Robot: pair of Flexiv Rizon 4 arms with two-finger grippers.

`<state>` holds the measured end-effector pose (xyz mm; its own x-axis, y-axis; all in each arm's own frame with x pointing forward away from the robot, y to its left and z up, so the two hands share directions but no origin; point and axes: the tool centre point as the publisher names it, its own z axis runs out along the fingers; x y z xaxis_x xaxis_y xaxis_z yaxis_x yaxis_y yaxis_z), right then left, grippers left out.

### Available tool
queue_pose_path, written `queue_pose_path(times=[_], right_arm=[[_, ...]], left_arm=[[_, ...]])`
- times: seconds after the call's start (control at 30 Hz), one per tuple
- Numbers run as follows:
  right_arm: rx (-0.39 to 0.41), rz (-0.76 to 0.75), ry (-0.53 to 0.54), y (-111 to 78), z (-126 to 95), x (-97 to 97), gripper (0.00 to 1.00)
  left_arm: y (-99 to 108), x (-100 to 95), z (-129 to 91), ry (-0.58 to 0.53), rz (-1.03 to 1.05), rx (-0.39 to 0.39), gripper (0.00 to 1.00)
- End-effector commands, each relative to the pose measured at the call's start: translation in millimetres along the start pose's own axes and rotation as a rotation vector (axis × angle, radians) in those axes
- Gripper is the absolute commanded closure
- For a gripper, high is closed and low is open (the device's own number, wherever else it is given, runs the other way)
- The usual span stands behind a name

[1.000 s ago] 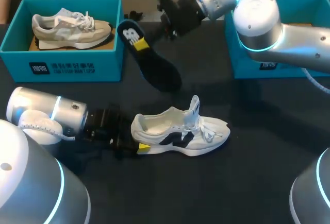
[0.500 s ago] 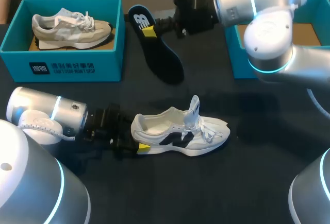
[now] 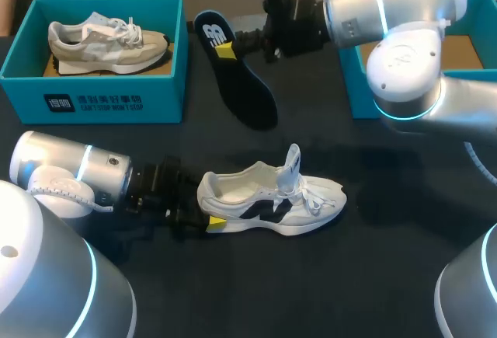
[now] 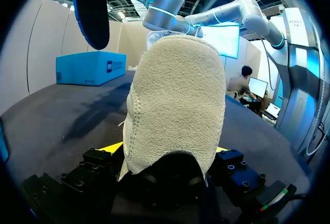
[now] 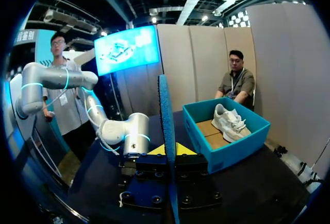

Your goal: Take the shoe out of the shoebox, open the shoe tongue, remove and reinsert the insole, then place the shoe into the shoebox

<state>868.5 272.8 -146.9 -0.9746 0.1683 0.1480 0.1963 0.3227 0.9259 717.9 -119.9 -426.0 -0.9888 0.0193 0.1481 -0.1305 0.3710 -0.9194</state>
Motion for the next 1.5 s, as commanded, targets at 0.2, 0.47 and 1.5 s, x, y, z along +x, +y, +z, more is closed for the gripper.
queue_pose_path(times=[0.2, 0.47, 1.5], right_arm=[[-0.135, 0.070, 0.132, 19.0, -13, 7.9, 1.00], [-0.185, 0.152, 0.232, 58.2, -28, 20.8, 1.00], [-0.216, 0.486, 0.321, 140.7, -102, 101.9, 1.00]], left_arm=[[2, -1.2, 2, 0.000, 0.000, -0.002, 1.00], [2, -1.2, 2, 0.000, 0.000, -0.002, 1.00], [2, -1.2, 2, 0.000, 0.000, -0.002, 1.00]])
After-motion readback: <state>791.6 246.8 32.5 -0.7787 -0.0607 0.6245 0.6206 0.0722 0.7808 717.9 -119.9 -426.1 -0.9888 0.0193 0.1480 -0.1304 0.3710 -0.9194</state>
